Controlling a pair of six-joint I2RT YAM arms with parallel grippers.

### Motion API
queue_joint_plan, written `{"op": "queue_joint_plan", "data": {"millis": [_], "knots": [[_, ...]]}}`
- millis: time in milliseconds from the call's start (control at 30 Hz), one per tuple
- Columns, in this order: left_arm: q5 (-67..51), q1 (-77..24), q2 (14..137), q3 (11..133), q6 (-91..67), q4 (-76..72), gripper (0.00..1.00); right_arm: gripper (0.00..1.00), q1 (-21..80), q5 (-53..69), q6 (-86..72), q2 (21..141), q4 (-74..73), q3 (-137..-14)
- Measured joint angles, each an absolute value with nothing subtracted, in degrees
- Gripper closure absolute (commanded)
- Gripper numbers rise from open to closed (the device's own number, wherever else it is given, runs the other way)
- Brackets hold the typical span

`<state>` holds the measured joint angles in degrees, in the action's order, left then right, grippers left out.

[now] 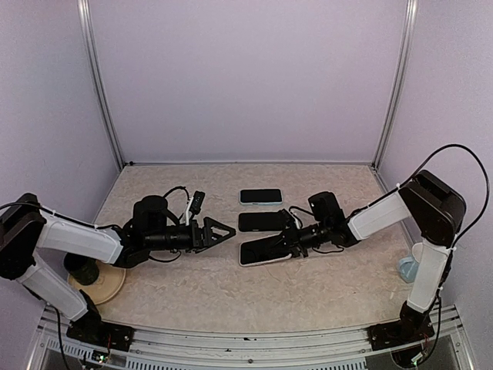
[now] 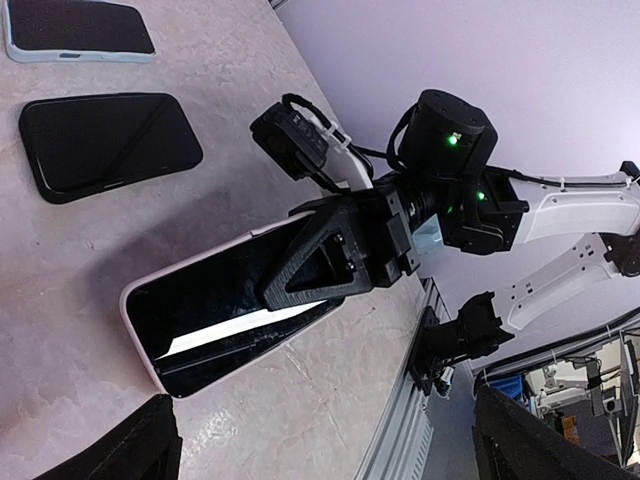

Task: Put the phone into the phone case
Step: Place the phone with the phone case at the center of the board.

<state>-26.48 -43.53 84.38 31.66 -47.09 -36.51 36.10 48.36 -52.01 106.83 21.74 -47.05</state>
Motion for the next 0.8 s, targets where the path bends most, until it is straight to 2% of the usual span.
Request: {"op": "queue_joint_plan", "data": {"millis": [433,800], "knots": [[-26.5,-43.5,84.4,31.6,-47.3,-36.5,0.01,0.92,36.1,48.6,-52.6,111.1,21.6,-50.8],[-26.5,-43.4,84.4,31.6,-47.5,-36.6,0.01,0.64,36.1,48.6,-53.3,111.6,20.7,-51.2]]}}
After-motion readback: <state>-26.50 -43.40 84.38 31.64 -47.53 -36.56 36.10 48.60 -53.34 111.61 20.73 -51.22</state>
